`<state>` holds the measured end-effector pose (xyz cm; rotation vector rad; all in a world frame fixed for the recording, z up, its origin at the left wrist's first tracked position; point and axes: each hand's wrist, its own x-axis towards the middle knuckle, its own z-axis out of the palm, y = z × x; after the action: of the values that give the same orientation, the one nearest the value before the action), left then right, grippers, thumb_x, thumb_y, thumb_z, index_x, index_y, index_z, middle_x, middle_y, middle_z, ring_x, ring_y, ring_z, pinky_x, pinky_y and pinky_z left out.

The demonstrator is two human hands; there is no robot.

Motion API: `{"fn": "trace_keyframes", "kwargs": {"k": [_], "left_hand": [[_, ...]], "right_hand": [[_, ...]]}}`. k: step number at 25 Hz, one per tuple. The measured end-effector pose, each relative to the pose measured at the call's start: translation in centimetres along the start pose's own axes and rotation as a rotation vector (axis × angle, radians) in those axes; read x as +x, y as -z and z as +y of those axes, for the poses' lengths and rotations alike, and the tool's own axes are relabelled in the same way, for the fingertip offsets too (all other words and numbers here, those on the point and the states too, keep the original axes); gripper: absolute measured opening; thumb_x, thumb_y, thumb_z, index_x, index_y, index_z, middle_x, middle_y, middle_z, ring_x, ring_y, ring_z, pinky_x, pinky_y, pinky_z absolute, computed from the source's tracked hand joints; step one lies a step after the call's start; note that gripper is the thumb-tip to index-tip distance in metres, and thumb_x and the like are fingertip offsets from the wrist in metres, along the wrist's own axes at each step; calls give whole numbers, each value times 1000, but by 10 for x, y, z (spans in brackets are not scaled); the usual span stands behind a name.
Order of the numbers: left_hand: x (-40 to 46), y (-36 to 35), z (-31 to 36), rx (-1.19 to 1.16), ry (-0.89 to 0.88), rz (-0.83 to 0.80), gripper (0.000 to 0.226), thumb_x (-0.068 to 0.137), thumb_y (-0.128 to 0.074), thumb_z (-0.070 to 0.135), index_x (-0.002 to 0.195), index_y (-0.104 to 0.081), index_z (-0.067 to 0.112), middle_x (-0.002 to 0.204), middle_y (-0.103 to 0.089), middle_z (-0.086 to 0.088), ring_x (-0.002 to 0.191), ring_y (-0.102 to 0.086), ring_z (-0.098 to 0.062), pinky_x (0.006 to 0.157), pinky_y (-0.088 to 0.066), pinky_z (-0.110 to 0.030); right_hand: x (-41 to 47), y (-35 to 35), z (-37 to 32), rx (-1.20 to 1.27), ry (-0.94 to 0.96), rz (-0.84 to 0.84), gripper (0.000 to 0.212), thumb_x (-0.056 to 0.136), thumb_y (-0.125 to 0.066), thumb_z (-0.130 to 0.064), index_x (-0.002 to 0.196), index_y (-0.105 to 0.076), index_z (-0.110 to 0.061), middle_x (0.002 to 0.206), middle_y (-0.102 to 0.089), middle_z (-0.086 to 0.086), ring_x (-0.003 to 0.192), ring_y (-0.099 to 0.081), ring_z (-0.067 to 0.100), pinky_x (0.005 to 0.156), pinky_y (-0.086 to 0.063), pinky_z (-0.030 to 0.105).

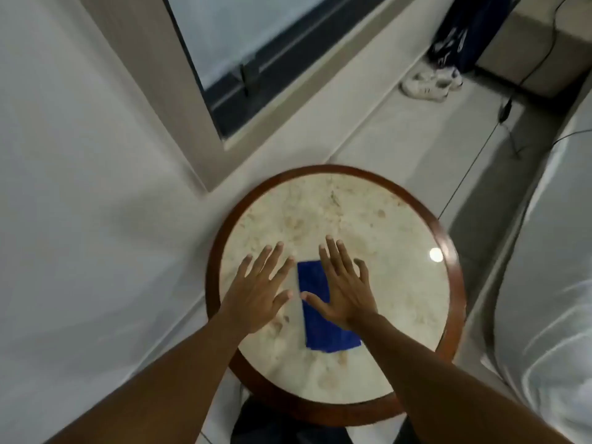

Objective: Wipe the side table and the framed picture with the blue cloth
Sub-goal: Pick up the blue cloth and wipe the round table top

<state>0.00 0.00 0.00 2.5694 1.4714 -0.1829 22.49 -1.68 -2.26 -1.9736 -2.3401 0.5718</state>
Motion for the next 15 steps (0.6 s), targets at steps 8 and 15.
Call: {"fn": "trace_keyframes", "kwargs": {"k": [8, 15], "left_hand": [[4, -114, -4, 132, -14, 109, 70, 101, -31, 52, 161, -25, 16, 169, -22, -16, 154, -25, -37, 120, -32, -60], [6, -53, -12, 169, -41, 124, 74, 100, -36, 55, 162, -22, 16, 169, -19, -17, 156, -21, -36, 121, -32, -57]], "right_hand": [[5, -96, 12, -38, -59, 99, 72, 102, -27, -50, 160, -10, -11, 168, -3, 7, 155, -2, 25, 120, -17, 42], [0, -68, -9, 224, -115, 123, 62, 104, -25, -38, 158, -9, -13, 166, 0, 0, 153, 7, 13, 122, -11, 31]]}}
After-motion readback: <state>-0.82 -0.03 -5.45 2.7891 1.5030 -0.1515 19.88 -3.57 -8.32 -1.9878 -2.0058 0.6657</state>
